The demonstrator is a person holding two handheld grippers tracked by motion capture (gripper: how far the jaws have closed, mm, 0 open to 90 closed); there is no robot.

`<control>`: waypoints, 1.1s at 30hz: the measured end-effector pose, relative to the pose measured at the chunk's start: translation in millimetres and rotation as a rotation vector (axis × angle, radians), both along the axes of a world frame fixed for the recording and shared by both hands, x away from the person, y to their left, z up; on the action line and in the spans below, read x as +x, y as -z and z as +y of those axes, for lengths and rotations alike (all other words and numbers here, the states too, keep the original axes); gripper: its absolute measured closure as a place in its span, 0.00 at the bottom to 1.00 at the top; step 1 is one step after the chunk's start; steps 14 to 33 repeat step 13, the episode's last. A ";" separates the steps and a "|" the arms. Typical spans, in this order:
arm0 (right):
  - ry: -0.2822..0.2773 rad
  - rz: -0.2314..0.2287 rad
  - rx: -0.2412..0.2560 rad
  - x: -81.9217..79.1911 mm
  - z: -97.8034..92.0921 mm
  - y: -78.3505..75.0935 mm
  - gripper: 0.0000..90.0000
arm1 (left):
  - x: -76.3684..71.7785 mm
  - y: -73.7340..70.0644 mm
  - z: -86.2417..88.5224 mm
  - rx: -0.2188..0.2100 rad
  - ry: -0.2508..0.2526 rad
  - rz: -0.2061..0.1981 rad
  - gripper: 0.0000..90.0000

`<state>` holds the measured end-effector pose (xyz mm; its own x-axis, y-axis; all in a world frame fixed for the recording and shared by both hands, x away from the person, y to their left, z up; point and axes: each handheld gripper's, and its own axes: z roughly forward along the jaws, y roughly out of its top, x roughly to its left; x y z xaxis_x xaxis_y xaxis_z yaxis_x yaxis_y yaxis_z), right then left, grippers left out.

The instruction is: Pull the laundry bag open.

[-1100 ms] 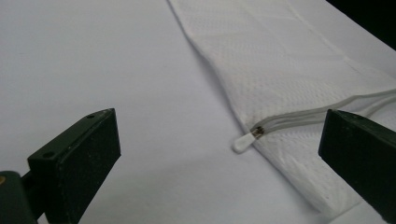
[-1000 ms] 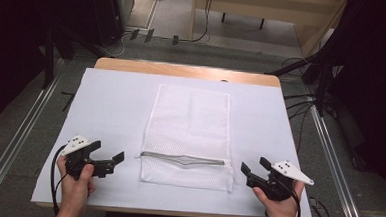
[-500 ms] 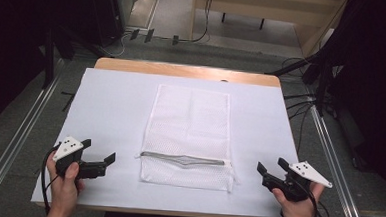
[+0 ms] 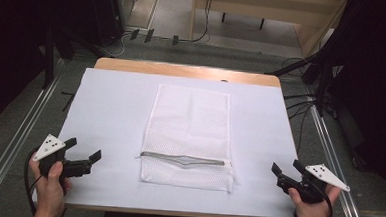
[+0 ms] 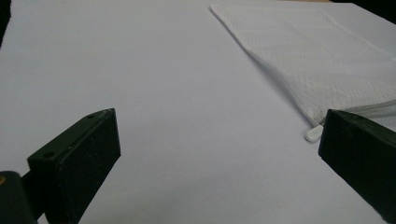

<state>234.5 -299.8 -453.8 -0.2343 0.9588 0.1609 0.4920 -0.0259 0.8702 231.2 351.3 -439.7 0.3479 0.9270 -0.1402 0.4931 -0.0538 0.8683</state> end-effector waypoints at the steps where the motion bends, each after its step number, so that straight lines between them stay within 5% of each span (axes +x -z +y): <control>1: 0.004 -0.002 0.001 0.0 -1.9 0.3 0.22 | -0.5 0.0 1.7 -0.001 -0.007 -0.001 0.00; 33: 0.021 0.002 0.003 0.2 -9.9 2.8 0.21 | 0.5 1.5 0.4 0.018 0.003 0.003 0.00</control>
